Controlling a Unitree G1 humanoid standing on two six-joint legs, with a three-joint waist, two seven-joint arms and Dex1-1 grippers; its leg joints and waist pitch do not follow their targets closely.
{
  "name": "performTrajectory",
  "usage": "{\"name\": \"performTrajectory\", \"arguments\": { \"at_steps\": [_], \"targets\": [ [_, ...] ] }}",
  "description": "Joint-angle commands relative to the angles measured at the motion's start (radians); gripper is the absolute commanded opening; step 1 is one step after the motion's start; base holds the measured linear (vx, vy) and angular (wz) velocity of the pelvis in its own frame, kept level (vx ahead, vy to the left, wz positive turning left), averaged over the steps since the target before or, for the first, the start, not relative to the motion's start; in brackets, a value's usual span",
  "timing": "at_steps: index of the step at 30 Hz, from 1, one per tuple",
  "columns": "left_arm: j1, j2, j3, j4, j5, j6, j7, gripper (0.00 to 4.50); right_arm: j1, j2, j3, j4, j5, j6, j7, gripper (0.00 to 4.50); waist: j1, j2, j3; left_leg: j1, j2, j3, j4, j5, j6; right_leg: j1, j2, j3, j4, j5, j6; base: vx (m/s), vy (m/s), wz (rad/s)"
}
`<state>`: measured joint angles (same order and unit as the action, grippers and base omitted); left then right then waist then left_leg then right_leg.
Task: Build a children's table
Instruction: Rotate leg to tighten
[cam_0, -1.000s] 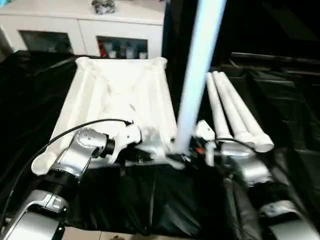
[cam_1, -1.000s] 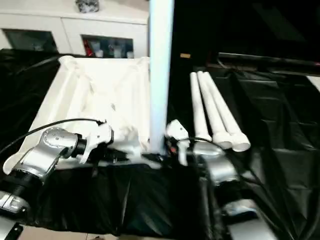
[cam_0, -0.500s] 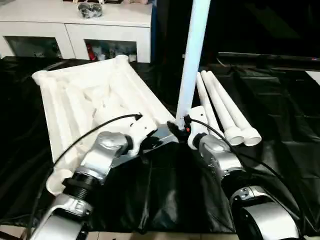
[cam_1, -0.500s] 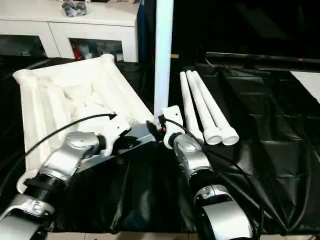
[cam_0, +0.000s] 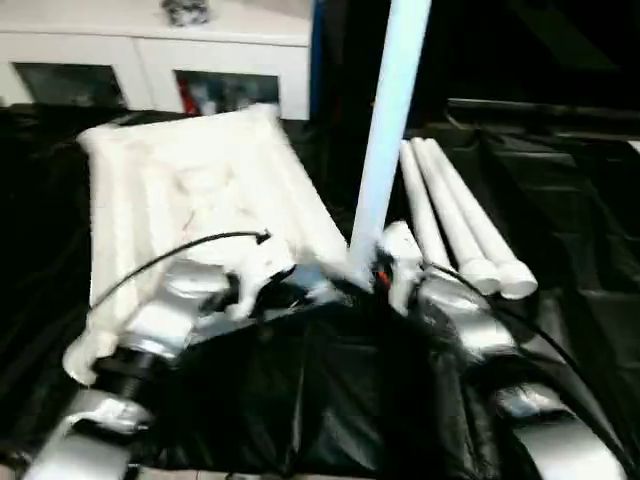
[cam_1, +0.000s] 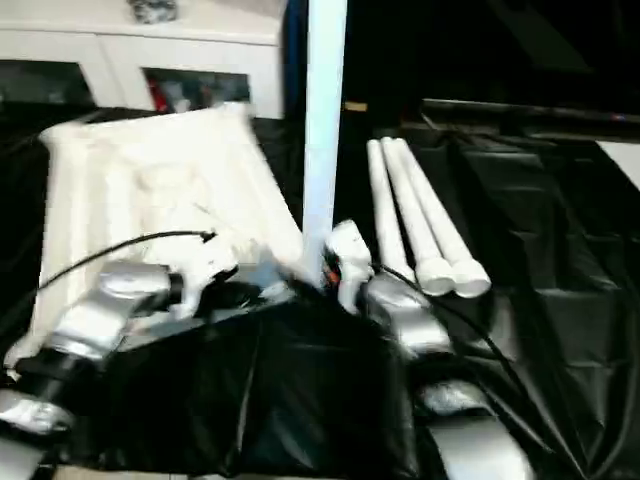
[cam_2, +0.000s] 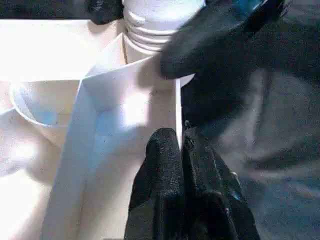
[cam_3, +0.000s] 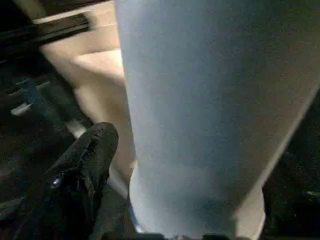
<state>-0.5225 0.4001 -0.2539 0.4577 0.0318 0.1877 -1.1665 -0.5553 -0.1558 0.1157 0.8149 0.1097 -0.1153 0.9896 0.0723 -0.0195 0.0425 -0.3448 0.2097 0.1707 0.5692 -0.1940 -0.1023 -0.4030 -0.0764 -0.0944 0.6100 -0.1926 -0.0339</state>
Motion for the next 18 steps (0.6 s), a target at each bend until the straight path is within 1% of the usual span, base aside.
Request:
{"name": "performTrajectory", "arguments": {
  "at_steps": [1,2,3,4,5,6,7,8,9,11,12,13,15,16,17,18],
  "targets": [
    [-0.011,-0.007,-0.041,0.007,-0.013,-0.021,-0.052,0.00,0.029,0.007,0.090,-0.056,0.003,0.036,0.158,3.96,0.005,0.012,-0.052,0.000,0.032,0.003,-0.060,-0.180,0.088,0.058,-0.066,0.057,-0.070,-0.144,-0.226,0.000,0.000,0.00],
    [-0.010,0.000,-0.044,0.004,-0.017,-0.020,-0.068,0.00,0.035,-0.002,0.098,-0.069,0.006,0.047,0.180,3.96,0.010,0.011,-0.053,-0.002,0.030,0.003,-0.060,-0.180,0.081,0.060,-0.067,0.057,-0.070,-0.162,-0.222,0.000,0.000,0.00],
    [-0.007,0.009,-0.048,0.000,-0.022,-0.021,-0.090,0.00,0.043,-0.013,0.109,-0.087,0.011,0.063,0.209,3.71,0.011,0.011,-0.052,-0.002,0.030,0.003,-0.061,-0.182,0.080,0.060,-0.066,0.057,-0.072,-0.173,-0.217,0.000,0.000,0.00],
    [-0.006,0.017,-0.052,-0.002,-0.026,-0.025,-0.106,0.00,0.050,-0.023,0.119,-0.102,0.014,0.072,0.237,3.71,0.015,0.012,-0.052,0.000,0.031,0.002,-0.061,-0.181,0.076,0.059,-0.068,0.058,-0.072,-0.180,-0.213,0.000,0.000,0.00],
    [-0.006,0.024,-0.055,-0.002,-0.027,-0.030,-0.119,0.00,0.055,-0.031,0.127,-0.113,0.015,0.077,0.258,3.71,0.021,0.012,-0.053,0.004,0.032,0.003,-0.061,-0.182,0.069,0.056,-0.069,0.059,-0.073,-0.182,-0.212,0.000,0.000,0.00],
    [-0.006,0.027,-0.056,0.000,-0.026,-0.033,-0.127,0.00,0.057,-0.036,0.131,-0.119,0.015,0.081,0.271,3.71,0.021,0.011,-0.054,0.004,0.032,0.004,-0.061,-0.178,0.067,0.056,-0.068,0.059,-0.072,-0.173,-0.213,0.000,0.000,0.00],
    [-0.005,0.034,-0.058,0.004,-0.024,-0.039,-0.140,0.00,0.061,-0.044,0.138,-0.130,0.017,0.097,0.294,3.47,0.022,0.011,-0.054,0.001,0.030,0.004,-0.060,-0.174,0.065,0.057,-0.068,0.059,-0.071,-0.165,-0.215,0.000,0.000,0.00],
    [-0.005,0.034,-0.058,0.004,-0.024,-0.039,-0.140,0.00,0.061,-0.044,0.138,-0.130,0.017,0.097,0.294,3.47,0.022,0.010,-0.054,-0.001,0.031,0.002,-0.062,-0.169,0.063,0.059,-0.069,0.058,-0.070,-0.168,-0.213,0.000,0.000,0.00],
    [-0.005,0.035,-0.059,0.005,-0.024,-0.038,-0.142,0.00,0.061,-0.044,0.138,-0.132,0.018,0.099,0.296,3.38,0.022,0.010,-0.054,-0.001,0.030,0.002,-0.061,-0.166,0.061,0.059,-0.069,0.058,-0.070,-0.166,-0.212,0.000,0.000,0.00],
    [-0.005,0.040,-0.061,0.009,-0.025,-0.041,-0.156,0.00,0.067,-0.050,0.142,-0.148,0.024,0.119,0.313,3.22,0.023,0.008,-0.055,-0.001,0.029,0.002,-0.061,-0.155,0.060,0.060,-0.069,0.058,-0.069,-0.163,-0.208,0.000,0.000,0.00],
    [-0.005,0.044,-0.064,0.012,-0.027,-0.042,-0.165,0.00,0.073,-0.055,0.146,-0.165,0.029,0.137,0.328,3.22,0.023,0.007,-0.055,-0.003,0.029,0.002,-0.060,-0.149,0.061,0.061,-0.068,0.058,-0.069,-0.160,-0.207,0.000,0.000,0.00],
    [-0.006,0.045,-0.064,0.015,-0.026,-0.046,-0.166,0.00,0.077,-0.058,0.148,-0.175,0.029,0.145,0.334,3.13,0.024,0.007,-0.056,-0.002,0.029,0.002,-0.059,-0.142,0.064,0.061,-0.068,0.058,-0.068,-0.151,-0.207,0.000,0.000,0.00],
    [-0.006,0.045,-0.062,0.016,-0.024,-0.046,-0.164,0.00,0.079,-0.058,0.146,-0.179,0.029,0.148,0.331,2.97,0.025,0.007,-0.057,-0.003,0.029,0.002,-0.058,-0.135,0.065,0.060,-0.068,0.058,-0.066,-0.140,-0.209,0.000,0.000,0.00],
    [-0.007,0.044,-0.059,0.017,-0.026,-0.043,-0.159,0.00,0.079,-0.053,0.139,-0.180,0.029,0.151,0.317,2.90,0.026,0.007,-0.057,-0.003,0.029,0.002,-0.058,-0.130,0.064,0.061,-0.069,0.057,-0.066,-0.137,-0.211,0.000,0.000,0.00],
    [-0.008,0.041,-0.057,0.020,-0.027,-0.039,-0.150,0.00,0.077,-0.045,0.130,-0.173,0.029,0.150,0.295,2.82,0.026,0.005,-0.057,-0.003,0.028,0.003,-0.058,-0.132,0.063,0.061,-0.068,0.057,-0.066,-0.140,-0.210,0.000,0.000,0.00],
    [-0.010,0.035,-0.054,0.026,-0.024,-0.037,-0.132,0.00,0.070,-0.034,0.118,-0.158,0.028,0.151,0.266,2.76,0.026,0.006,-0.057,-0.003,0.028,0.002,-0.058,-0.133,0.062,0.060,-0.069,0.057,-0.066,-0.144,-0.209,0.000,0.000,0.00]
  ]
}}
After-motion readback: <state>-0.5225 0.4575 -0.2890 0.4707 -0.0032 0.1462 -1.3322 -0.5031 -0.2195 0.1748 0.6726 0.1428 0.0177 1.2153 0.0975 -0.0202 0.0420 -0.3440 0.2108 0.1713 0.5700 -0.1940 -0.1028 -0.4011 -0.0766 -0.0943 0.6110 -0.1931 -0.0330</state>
